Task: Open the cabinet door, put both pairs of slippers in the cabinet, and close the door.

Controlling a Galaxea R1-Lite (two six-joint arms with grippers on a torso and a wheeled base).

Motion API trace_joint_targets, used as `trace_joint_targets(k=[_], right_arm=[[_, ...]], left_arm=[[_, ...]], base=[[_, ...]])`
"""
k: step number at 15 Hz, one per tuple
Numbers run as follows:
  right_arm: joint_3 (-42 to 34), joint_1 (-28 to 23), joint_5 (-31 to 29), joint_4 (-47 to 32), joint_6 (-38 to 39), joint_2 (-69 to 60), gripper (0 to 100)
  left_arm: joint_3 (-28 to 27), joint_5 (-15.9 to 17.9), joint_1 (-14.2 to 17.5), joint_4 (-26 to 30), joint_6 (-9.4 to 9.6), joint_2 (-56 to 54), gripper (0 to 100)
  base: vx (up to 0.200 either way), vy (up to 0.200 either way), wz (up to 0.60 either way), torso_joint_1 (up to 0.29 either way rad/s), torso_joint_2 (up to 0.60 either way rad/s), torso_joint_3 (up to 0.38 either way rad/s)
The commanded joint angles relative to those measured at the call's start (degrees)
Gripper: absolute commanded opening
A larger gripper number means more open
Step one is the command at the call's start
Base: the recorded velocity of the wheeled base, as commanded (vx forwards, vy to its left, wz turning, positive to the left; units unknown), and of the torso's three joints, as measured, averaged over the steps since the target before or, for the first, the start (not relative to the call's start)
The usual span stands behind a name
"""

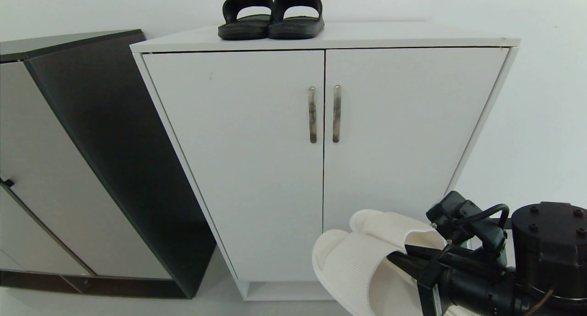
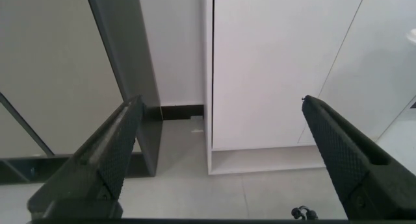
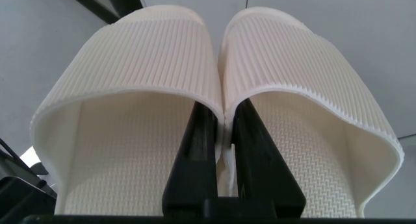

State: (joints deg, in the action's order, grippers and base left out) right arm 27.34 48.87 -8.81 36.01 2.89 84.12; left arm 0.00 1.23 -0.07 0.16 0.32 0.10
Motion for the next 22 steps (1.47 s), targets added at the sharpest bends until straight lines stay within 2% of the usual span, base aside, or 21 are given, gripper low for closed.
trace_joint_targets(k=[1, 2, 3, 4, 5, 6, 7, 9, 10, 11, 12, 13, 14, 16, 17, 19, 22], right_arm=[[-0.01, 0.0, 0.02, 0.02, 0.01, 0.7, 0], [-0.01, 0.0, 0.02, 0.02, 0.01, 0.7, 0], [0.08, 0.0, 0.02, 0.02, 0.01, 0.7, 0], [0.34, -0.09, 0.02, 0.55, 0.19, 0.7, 0], [0.08, -0.09, -0.06, 0.82, 0.1, 0.52, 0], [0.25, -0.09, -0.06, 0.82, 0.1, 0.52, 0], [0.25, -0.09, -0.06, 0.9, 0.19, 0.44, 0], [0.34, -0.09, 0.02, 0.9, 0.36, 0.61, 0], [0.34, -0.18, 0.02, 0.99, 0.36, 0.61, 0], [0.17, -0.09, 0.11, 0.99, 0.36, 0.52, 0], [0.17, -0.09, 0.55, 0.99, 0.36, 0.44, 0], [0.17, -0.09, 0.99, 0.99, 0.36, 0.44, 0], [0.08, -0.18, 1.34, 0.99, 0.36, 0.52, 0], [-0.01, -0.18, 1.34, 0.99, 0.36, 0.52, 0], [-0.01, -0.18, 1.34, 0.99, 0.36, 0.52, 0], [-0.71, -0.09, 1.43, 0.9, 0.1, 0.44, 0], [-0.89, 0.0, 3.1, 0.99, 0.19, 0.52, 0]], left_arm=[[0.0, 0.09, -0.01, 0.02, 0.12, -0.01, 100], [0.0, 0.26, -0.01, 0.11, 0.47, 0.25, 100], [-0.53, 0.35, -0.01, 0.02, 3.2, 1.4, 100], [-10.9, 2.46, -0.01, -0.95, 5.48, 11.24, 100], [-17.67, 5.8, -0.01, -1.3, 4.43, 18.54, 100], [-22.85, 11.78, -0.01, -1.83, 4.43, 26.09, 100], [-26.98, 18.1, -0.01, -3.23, 4.43, 32.6, 100], [-33.49, 26.45, -0.28, -6.14, 4.34, 43.85, 100], [-35.42, 29.53, -2.48, -7.37, 4.25, 47.89, 100], [-37.18, 30.67, -6.52, -8.42, 3.99, 51.67, 100], [-38.58, 30.67, -11.26, -9.56, 3.81, 55.27, 100], [-39.29, 30.67, -14.34, -10.35, 3.81, 57.56, 100], [-40.69, 29.97, -20.41, -12.29, 3.46, 61.51, 100], [-42.89, 23.29, -29.63, -16.77, 1.35, 67.67, 100], [-43.33, 20.74, -32.36, -20.02, 0.3, 70.13, 100], [-43.95, 19.86, -33.85, -26.97, -1.11, 74.08, 100], [-48.52, 20.21, -36.23, -28.37, -2.69, 78.39, 100]], base=[[0.0, 0.0, 0.0, 0.0, 0.0, 0.0], [0.0, 0.0, 0.0, 0.0, 0.0, 0.0], [0.0, 0.0, 0.0, 0.0, 0.0, 0.0], [0.0, 0.0, 0.0, 0.0, 0.0, 0.0], [0.0, 0.0, 0.0, 0.0, 0.0, 0.0], [0.0, 0.0, 0.0, 0.0, 0.0, 0.0], [0.0, 0.0, 0.0, 0.0, 0.0, 0.0], [0.0, 0.0, 0.0, 0.0, 0.0, 0.0], [0.0, 0.0, 0.0, 0.0, 0.0, 0.0], [0.0, 0.0, 0.0, 0.0, 0.0, 0.0], [0.0, 0.0, 0.0, 0.0, 0.0, 0.0], [0.0, 0.0, 0.0, 0.0, 0.0, 0.0], [0.0, 0.0, 0.0, 0.0, 0.0, 0.0], [0.0, 0.0, 0.0, 0.0, 0.0, 0.0], [0.0, 0.0, 0.0, 0.0, 0.0, 0.0], [0.0, 0.0, 0.0, 0.0, 0.0, 0.0], [0.0, 0.0, 0.0, 0.0, 0.0, 0.0]])
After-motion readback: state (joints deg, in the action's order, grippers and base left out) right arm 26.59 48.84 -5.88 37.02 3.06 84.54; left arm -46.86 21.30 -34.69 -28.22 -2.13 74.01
